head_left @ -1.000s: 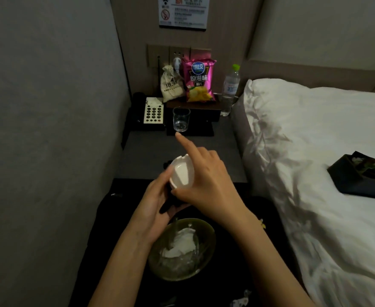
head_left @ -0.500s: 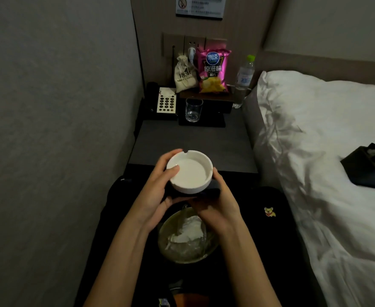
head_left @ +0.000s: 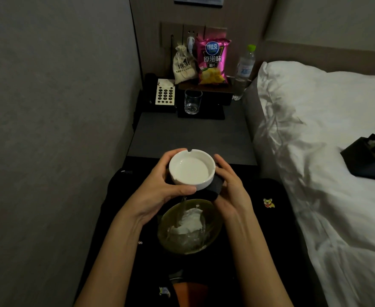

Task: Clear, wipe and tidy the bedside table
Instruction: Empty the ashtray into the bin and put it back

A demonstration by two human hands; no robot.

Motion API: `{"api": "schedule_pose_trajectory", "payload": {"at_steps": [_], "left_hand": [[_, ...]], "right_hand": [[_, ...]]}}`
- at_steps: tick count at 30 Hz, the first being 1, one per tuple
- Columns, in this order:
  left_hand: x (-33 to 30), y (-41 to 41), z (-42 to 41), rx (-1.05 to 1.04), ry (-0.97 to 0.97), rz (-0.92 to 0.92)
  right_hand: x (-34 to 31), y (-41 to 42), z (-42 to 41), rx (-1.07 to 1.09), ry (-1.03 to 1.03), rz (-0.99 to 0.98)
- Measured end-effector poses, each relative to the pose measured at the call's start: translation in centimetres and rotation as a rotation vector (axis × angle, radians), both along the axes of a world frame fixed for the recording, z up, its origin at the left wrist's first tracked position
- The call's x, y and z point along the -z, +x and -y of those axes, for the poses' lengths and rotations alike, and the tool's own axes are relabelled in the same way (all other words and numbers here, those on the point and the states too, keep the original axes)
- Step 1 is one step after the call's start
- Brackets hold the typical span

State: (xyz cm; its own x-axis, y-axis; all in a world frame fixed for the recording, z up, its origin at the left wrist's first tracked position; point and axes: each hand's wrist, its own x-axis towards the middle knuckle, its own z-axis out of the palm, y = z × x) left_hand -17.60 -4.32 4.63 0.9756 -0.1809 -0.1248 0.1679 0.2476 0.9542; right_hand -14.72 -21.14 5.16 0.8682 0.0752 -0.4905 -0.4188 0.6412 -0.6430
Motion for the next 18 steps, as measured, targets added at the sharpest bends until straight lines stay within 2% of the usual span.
{"api": "schedule_pose_trajectory", "payload": {"at_steps": [3, 6, 9, 12, 18], "left_hand": [[0.0, 0.0, -0.3, -0.007, -0.012, -0.011], [0.4, 0.0, -0.7, -0.006, -0.082, -0.028], [0.8, 0.0, -0.7, -0.013, 0.016, 0.018], [1.0, 0.2, -0.6, -0.030, 0.074, 0.072], [1.4, 0.2, -1.3, -0.028, 0.117, 0.128]], "right_hand": [[-0.1, 0.2, 0.8, 0.082, 0.040, 0.011], [-0.8, 0.4, 1.5, 0.156, 0.061, 0.137], [-1.6, 0.2, 1.3, 0.113, -0.087, 0.340], [-2.1, -0.4, 0.5, -0.032, -0.301, 0.497], [-1.6, -0.6, 0.6, -0.119, -0.431, 0.553]]}}
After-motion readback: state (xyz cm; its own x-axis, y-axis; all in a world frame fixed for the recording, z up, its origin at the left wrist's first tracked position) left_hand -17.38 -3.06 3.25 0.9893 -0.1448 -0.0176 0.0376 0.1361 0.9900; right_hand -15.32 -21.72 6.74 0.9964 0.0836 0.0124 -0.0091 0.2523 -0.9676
